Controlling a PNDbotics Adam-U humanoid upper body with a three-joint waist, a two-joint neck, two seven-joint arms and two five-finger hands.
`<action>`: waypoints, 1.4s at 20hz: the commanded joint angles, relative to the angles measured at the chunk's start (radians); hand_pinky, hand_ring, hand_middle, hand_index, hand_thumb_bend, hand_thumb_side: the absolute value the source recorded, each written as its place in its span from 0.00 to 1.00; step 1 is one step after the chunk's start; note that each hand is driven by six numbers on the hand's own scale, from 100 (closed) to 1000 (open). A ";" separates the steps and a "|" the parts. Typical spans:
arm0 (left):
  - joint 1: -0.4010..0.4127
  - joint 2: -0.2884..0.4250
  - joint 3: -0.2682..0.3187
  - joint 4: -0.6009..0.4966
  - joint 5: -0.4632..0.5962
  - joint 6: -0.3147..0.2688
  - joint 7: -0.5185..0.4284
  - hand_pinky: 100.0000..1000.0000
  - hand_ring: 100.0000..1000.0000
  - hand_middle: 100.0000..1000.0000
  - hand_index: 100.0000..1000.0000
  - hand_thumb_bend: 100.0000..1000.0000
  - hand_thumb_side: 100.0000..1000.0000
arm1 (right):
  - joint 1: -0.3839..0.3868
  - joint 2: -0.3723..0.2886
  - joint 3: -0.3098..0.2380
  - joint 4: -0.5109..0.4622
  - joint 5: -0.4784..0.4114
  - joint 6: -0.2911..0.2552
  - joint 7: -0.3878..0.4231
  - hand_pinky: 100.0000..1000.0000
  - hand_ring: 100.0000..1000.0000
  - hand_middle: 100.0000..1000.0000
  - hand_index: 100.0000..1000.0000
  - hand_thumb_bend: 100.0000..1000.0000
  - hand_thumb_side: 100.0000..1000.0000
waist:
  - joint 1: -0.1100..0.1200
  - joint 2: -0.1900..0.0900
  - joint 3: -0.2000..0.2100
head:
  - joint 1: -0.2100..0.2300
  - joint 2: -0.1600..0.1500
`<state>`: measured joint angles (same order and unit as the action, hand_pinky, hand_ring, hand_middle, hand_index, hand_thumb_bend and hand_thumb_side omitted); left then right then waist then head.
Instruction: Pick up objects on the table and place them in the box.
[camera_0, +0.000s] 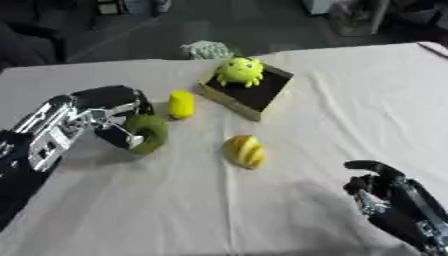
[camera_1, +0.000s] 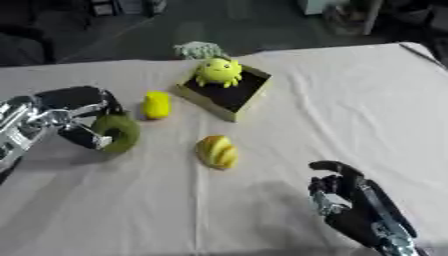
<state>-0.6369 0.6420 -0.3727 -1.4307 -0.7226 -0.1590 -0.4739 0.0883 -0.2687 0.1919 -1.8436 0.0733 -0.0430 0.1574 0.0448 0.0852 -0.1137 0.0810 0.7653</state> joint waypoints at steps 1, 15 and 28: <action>-0.027 0.039 0.017 -0.041 0.021 0.012 0.009 0.56 0.43 0.41 0.63 0.00 0.09 | -0.006 -0.009 -0.002 -0.018 -0.003 0.000 -0.002 0.60 0.58 0.75 0.75 0.00 0.23 | -0.001 -0.012 0.000 | -0.002 0.005; -0.278 -0.177 0.002 0.135 -0.123 -0.009 0.174 0.68 0.55 0.52 0.74 0.05 0.07 | -0.062 -0.002 0.032 -0.043 -0.041 -0.005 0.026 0.60 0.57 0.75 0.75 0.00 0.23 | -0.026 0.051 -0.097 | 0.062 0.005; -0.317 -0.290 0.006 0.327 -0.323 0.021 0.370 0.74 0.68 0.65 0.82 0.10 0.08 | -0.091 0.002 0.039 -0.058 -0.066 -0.016 0.028 0.60 0.57 0.75 0.75 0.00 0.24 | -0.024 0.084 -0.146 | 0.083 0.005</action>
<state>-0.9259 0.3475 -0.3781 -1.1034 -1.0323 -0.1445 -0.1222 0.0077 -0.2597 0.2295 -1.8790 0.0140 -0.0542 0.1850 0.0232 0.1822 -0.2595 0.1606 0.7653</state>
